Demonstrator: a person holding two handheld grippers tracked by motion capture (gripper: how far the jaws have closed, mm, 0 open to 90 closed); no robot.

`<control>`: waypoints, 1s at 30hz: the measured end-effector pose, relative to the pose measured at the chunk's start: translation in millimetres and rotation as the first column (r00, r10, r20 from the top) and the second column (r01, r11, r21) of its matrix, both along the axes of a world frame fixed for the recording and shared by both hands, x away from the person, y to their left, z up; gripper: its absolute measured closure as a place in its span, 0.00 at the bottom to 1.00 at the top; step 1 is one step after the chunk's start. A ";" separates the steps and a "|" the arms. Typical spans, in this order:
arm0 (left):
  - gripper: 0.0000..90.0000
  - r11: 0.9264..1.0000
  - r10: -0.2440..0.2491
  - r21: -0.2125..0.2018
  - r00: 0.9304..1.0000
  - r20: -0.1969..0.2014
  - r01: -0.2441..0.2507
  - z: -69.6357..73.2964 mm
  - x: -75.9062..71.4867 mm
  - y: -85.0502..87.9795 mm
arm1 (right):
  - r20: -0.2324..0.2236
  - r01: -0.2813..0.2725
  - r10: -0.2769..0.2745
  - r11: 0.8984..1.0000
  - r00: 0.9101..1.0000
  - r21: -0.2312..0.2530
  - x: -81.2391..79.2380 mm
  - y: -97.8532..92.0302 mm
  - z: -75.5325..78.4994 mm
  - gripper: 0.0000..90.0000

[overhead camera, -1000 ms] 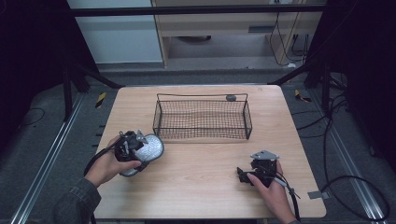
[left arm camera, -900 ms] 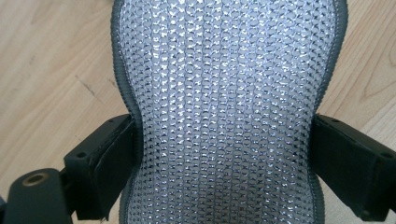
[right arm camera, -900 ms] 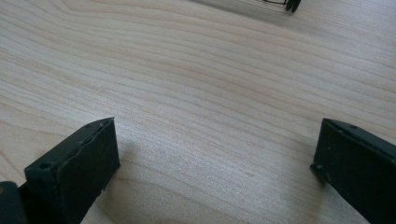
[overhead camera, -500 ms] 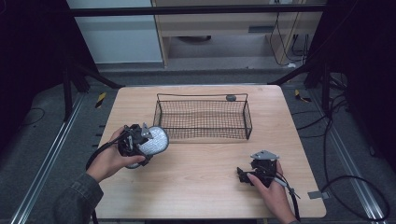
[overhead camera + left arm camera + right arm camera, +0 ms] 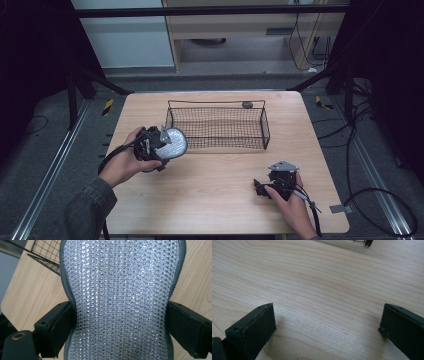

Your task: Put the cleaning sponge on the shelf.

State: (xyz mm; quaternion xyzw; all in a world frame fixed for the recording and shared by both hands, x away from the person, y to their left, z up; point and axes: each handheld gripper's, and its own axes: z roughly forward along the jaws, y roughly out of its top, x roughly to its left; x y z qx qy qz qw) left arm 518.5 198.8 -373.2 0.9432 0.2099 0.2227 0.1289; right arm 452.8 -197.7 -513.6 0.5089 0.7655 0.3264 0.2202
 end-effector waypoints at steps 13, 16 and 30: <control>0.11 1.000 -0.023 0.020 0.999 0.043 0.022 18.6 12.9 -12.9 | 0.000 -0.002 0.002 1.000 1.000 -0.004 0.1 -0.2 0.0 0.00; 0.11 0.999 -0.026 0.028 0.998 0.052 0.024 20.9 17.4 -16.8 | 0.000 -0.002 0.002 1.000 1.000 -0.004 0.1 -0.2 0.0 0.00; 0.11 0.998 -0.055 0.050 0.992 0.115 0.049 30.5 40.3 -36.1 | 0.000 0.000 0.000 1.000 1.000 -0.003 0.0 0.0 0.0 0.00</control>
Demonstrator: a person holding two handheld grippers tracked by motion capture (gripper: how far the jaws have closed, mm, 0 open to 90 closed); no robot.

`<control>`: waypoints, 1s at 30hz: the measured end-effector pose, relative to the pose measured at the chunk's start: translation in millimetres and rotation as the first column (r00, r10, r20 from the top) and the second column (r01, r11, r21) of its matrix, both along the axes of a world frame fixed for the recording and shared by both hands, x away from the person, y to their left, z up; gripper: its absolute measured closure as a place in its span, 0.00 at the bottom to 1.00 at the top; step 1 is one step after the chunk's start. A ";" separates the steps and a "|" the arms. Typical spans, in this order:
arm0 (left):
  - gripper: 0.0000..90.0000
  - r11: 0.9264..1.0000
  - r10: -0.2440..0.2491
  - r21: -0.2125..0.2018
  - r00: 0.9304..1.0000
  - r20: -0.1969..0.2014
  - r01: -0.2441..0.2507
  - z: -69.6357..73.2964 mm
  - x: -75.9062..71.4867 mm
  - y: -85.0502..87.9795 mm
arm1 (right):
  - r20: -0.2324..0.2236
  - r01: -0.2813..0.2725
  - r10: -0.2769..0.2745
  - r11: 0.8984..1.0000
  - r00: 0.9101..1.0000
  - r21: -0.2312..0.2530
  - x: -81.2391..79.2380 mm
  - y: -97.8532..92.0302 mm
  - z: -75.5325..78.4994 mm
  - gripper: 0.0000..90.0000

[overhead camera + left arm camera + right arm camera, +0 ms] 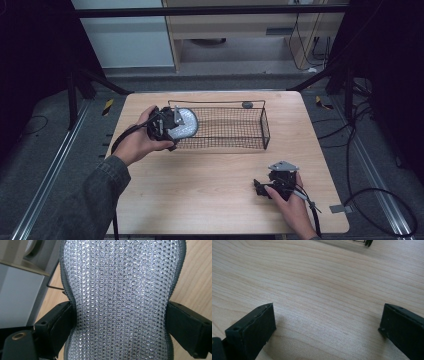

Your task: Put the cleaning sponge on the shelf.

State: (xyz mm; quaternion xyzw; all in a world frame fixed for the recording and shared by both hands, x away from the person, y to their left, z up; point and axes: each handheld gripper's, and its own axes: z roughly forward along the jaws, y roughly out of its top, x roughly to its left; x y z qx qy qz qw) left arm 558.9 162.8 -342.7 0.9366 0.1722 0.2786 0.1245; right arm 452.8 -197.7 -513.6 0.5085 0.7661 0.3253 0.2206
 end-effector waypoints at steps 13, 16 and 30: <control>0.12 1.000 -0.015 0.001 1.000 -0.023 0.015 -1.9 17.1 -14.4 | -0.001 0.004 -0.004 1.000 1.000 -0.001 -0.5 0.2 0.0 0.00; 0.12 1.000 -0.023 -0.004 1.000 -0.020 0.022 -0.5 19.5 -18.9 | 0.000 0.004 -0.004 1.000 1.000 -0.001 -0.6 0.2 0.0 0.00; 0.12 0.998 -0.053 -0.031 0.999 0.007 0.053 5.7 37.0 -35.9 | -0.001 0.007 -0.007 1.000 1.000 0.002 -0.5 0.5 0.1 0.00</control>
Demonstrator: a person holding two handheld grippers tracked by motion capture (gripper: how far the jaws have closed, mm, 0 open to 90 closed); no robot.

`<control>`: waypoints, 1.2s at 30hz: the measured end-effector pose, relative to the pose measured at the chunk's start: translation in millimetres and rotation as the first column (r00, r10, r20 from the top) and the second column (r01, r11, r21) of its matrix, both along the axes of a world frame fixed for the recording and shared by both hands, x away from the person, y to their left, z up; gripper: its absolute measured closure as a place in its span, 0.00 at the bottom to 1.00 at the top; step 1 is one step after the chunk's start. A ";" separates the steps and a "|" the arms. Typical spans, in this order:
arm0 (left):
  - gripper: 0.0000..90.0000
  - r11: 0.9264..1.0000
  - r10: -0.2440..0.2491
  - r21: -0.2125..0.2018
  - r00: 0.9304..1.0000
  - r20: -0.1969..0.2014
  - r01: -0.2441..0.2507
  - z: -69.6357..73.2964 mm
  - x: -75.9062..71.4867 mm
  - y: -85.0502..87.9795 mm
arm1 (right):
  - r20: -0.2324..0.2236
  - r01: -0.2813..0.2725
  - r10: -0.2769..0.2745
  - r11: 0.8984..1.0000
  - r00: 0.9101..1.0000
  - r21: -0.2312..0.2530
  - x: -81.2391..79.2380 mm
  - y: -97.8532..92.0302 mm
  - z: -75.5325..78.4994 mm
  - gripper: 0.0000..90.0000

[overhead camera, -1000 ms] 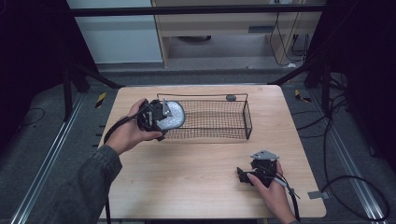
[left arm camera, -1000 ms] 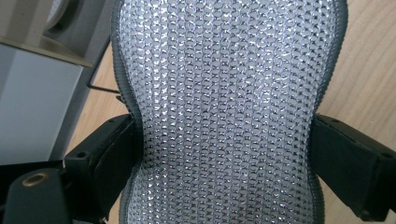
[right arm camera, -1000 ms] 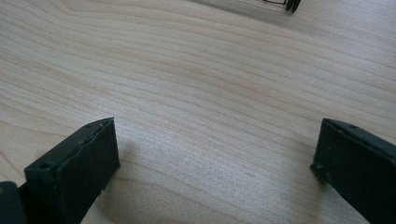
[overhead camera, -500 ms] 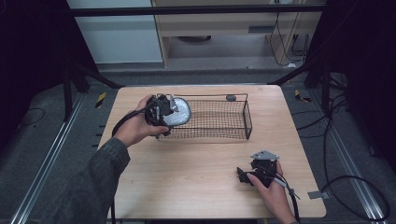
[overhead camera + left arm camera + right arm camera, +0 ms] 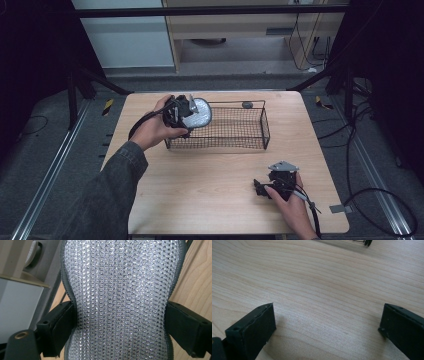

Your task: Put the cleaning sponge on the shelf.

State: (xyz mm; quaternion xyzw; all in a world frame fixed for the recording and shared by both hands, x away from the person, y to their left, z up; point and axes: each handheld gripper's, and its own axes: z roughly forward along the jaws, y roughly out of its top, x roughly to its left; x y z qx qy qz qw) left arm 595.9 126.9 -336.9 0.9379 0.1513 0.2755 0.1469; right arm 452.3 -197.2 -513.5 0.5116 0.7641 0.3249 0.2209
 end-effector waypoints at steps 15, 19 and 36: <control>0.13 0.999 -0.036 0.010 0.999 0.022 0.036 1.7 8.0 -6.6 | 0.000 -0.001 0.001 1.000 1.000 0.002 0.0 0.0 0.0 0.00; 0.13 0.999 -0.033 0.003 0.999 0.026 0.033 -0.5 10.4 -6.6 | -0.001 0.000 0.000 1.000 1.000 0.002 0.0 0.1 0.1 0.00; 0.13 0.998 -0.048 0.028 0.999 0.004 0.048 -15.6 24.6 -9.4 | -0.001 0.000 0.000 1.000 1.000 0.001 0.0 0.0 0.1 0.00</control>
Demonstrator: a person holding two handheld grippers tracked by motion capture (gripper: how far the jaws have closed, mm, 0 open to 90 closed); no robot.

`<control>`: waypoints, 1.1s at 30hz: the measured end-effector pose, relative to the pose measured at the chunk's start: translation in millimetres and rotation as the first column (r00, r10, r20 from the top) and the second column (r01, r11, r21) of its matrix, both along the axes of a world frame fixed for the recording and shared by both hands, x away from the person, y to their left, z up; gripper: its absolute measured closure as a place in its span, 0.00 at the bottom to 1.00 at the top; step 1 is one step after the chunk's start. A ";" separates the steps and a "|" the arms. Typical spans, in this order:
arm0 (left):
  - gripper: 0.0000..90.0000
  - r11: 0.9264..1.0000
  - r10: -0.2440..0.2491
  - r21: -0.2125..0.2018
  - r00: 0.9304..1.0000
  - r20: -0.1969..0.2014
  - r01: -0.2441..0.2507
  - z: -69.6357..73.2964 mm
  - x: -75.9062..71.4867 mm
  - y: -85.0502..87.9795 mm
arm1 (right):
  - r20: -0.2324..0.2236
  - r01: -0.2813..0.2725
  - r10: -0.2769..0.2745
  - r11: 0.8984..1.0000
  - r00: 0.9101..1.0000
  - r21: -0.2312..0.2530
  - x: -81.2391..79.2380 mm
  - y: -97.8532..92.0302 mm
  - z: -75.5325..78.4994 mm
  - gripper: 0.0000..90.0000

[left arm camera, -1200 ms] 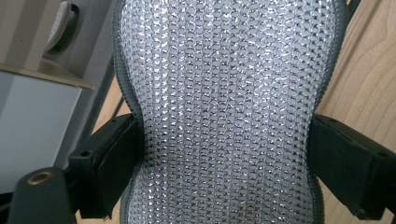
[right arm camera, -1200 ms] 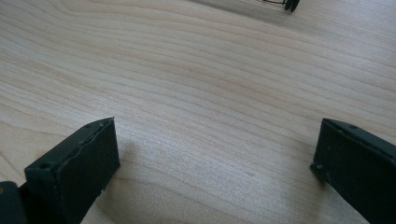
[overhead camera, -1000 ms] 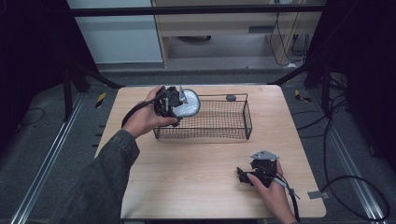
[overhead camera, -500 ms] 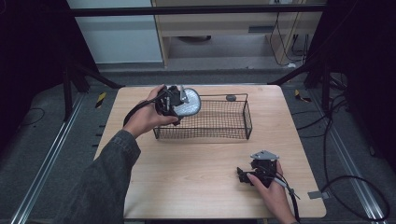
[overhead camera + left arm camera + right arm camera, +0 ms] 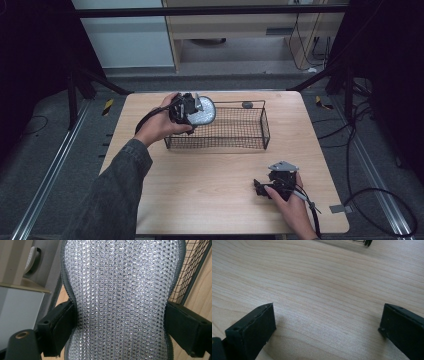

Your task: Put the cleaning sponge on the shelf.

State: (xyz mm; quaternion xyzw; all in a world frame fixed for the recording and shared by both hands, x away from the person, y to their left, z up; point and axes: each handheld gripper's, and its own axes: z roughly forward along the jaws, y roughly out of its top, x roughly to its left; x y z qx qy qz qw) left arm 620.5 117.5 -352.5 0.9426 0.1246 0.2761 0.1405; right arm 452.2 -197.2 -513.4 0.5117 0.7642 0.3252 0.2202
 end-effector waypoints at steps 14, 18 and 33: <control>0.13 0.999 -0.035 0.002 0.999 -0.005 0.035 -4.6 3.2 -0.9 | 0.000 0.001 -0.001 1.000 1.000 0.000 -0.2 0.1 0.0 0.00; 0.13 0.999 -0.039 0.006 0.999 -0.007 0.039 -6.1 3.9 -1.3 | 0.003 0.000 0.000 1.000 1.000 -0.002 -0.1 -0.1 -0.1 0.01; 0.12 0.998 -0.051 0.021 0.999 -0.016 0.052 -14.4 10.4 -1.0 | 0.005 0.000 0.000 1.000 1.000 -0.002 -0.1 0.0 -0.1 0.01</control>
